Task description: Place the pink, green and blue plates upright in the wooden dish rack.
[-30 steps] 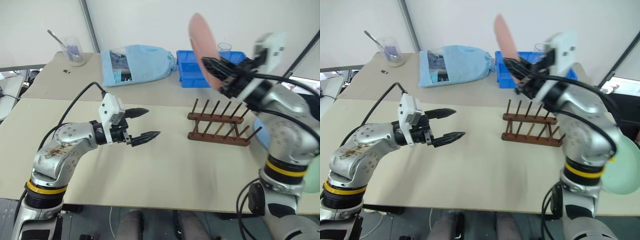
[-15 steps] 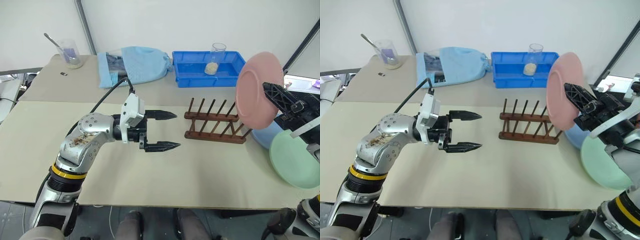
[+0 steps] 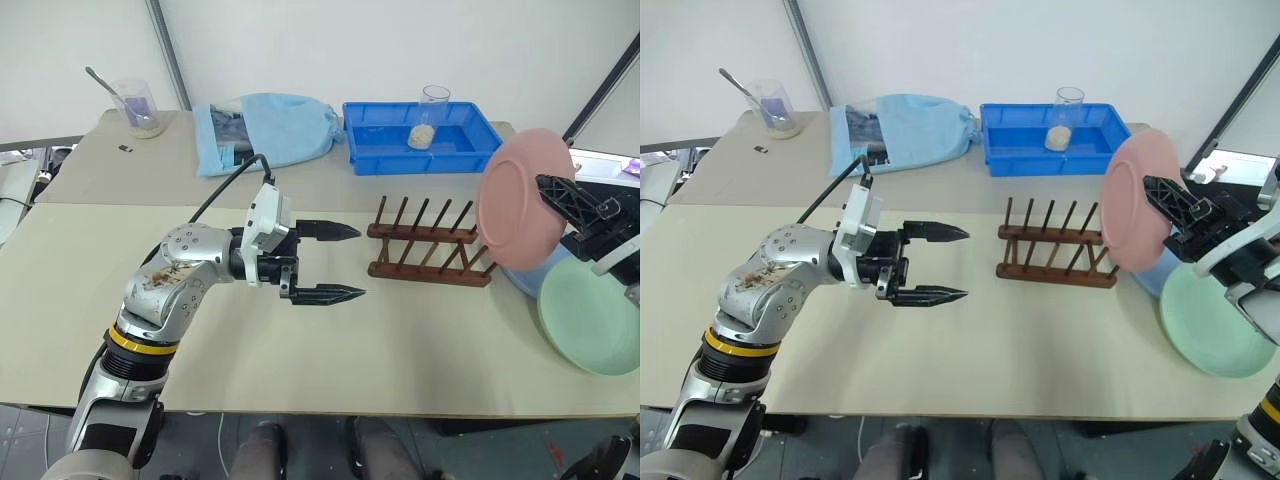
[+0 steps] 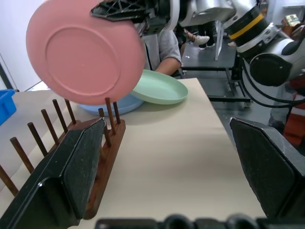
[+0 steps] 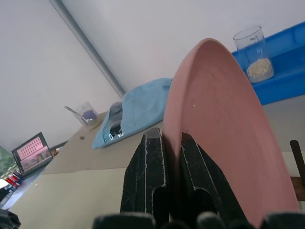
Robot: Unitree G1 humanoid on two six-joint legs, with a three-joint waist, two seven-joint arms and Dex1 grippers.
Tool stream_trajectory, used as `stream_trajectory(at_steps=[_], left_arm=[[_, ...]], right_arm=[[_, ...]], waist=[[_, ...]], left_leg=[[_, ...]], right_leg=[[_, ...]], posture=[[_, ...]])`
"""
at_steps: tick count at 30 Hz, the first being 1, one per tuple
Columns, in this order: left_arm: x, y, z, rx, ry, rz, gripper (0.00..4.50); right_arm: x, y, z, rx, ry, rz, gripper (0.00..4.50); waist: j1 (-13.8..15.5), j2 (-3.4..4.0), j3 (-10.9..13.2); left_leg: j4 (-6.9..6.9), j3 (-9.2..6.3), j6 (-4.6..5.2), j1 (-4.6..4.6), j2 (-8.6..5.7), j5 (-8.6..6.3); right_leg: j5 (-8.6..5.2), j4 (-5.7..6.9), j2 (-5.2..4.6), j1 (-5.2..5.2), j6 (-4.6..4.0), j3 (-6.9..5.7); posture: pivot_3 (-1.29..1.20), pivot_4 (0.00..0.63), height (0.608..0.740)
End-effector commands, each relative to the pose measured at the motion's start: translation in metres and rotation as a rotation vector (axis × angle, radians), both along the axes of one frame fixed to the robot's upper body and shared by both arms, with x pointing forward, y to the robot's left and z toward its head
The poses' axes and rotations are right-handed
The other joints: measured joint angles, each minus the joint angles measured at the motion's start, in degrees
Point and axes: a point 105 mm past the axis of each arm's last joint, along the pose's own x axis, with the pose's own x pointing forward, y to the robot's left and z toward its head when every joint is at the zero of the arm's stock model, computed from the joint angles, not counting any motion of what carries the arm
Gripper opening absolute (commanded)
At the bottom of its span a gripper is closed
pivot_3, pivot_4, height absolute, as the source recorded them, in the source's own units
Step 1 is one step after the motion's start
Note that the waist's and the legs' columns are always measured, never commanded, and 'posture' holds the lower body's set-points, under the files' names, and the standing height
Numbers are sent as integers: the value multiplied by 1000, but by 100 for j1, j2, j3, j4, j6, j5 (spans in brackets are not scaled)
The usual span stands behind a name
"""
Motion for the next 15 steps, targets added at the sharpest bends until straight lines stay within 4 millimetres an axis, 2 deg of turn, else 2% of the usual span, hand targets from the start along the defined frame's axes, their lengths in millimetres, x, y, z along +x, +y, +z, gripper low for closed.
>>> stream_trajectory(at_steps=[1, 8, 10, 15], left_arm=[[-5, 1, 9, -18, -44, -15, 4466], [-5, 1, 9, -18, -49, -8, 4466], [-4, 1, 9, -19, -49, -6, 4500], [-4, -1, 8, -21, -47, -6, 4500]], right_arm=[[3, -3, 15, 24, -38, 21, 0], [16, -15, 2, 25, 49, -23, 0], [19, -16, 1, 23, 57, -40, 878], [22, -20, 9, 17, 20, -83, 2632]], waist=[[2, 0, 0], [7, 0, 0], [8, 0, 0], [6, 1, 0]], left_leg=[[0, 0, 0, 1, 0, 0], [0, 0, 0, 1, 0, 0], [0, -1, 0, 1, 0, 0], [0, -1, 0, 1, -1, 0]], right_leg=[[0, 0, 0, 0, 0, 0], [0, -3, 0, 4, 0, 0], [0, -3, 0, 5, 0, -1], [0, -3, 0, 5, 1, 0]], posture=[[0, 150, 740], [0, 150, 740], [0, 150, 740], [0, 150, 740]])
